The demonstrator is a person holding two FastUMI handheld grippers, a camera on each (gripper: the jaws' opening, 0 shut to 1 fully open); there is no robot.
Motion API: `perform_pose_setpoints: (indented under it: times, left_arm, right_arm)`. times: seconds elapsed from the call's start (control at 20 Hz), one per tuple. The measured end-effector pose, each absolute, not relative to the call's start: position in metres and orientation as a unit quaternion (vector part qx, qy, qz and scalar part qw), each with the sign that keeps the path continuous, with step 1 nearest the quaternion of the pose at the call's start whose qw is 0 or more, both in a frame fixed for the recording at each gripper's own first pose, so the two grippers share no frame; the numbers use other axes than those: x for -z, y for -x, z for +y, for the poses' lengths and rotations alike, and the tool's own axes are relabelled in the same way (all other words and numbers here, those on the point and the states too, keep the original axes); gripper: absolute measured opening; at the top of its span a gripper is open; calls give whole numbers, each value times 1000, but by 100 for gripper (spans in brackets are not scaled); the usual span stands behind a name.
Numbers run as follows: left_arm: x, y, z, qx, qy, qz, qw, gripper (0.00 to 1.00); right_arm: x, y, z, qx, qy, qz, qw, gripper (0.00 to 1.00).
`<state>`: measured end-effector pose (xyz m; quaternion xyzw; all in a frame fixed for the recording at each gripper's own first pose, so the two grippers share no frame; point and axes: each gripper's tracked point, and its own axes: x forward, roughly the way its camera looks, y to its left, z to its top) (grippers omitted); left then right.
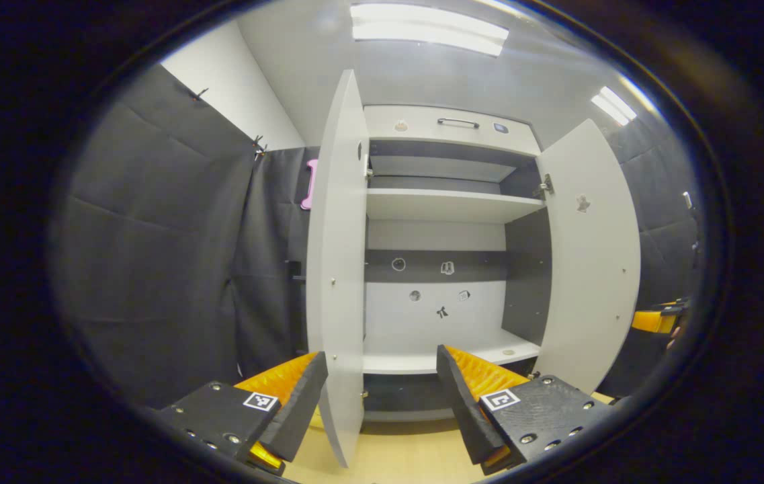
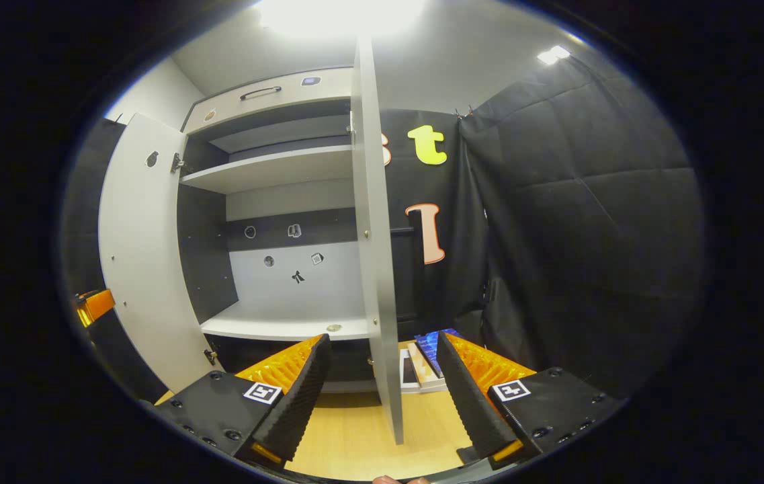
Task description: Open the right door of the double-door shoe cabinet with the right hand, and open the left door with the left hand.
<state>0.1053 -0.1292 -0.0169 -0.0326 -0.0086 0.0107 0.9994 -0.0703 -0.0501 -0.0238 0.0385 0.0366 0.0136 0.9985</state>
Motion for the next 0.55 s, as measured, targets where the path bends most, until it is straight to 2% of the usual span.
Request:
perform_pose_setpoints:
  times: [0.05, 0.1, 0.15, 0.2, 0.35, 0.5, 0.55]
  left_arm:
    - [19, -107, -133, -6, 33, -8, 999, 91]
    - [22, -109, -139, -3, 32, -7, 999, 91]
    - [24, -109, -141, -3, 32, -7, 999, 93]
    - [28, -111, -144, -2, 33, -6, 999, 91]
    - [46, -108, -147, 1, 43, 6, 999, 93]
    - [66, -105, -151, 0, 42, 26, 999, 91]
    - [72, -102, -152, -1, 41, 32, 999, 93]
  right_arm:
    - [26, 72, -48, -15, -44, 38, 998, 98]
    - [27, 72, -46, -16, -47, 38, 998, 92]
    - [28, 73, -45, -15, -49, 36, 998, 92]
    - [28, 73, -44, -13, -52, 32, 998, 92]
    - [32, 75, -34, -13, -61, 24, 998, 92]
    - [42, 78, -24, -18, -62, 29, 997, 92]
    - [45, 78, -21, -19, -60, 33, 997, 92]
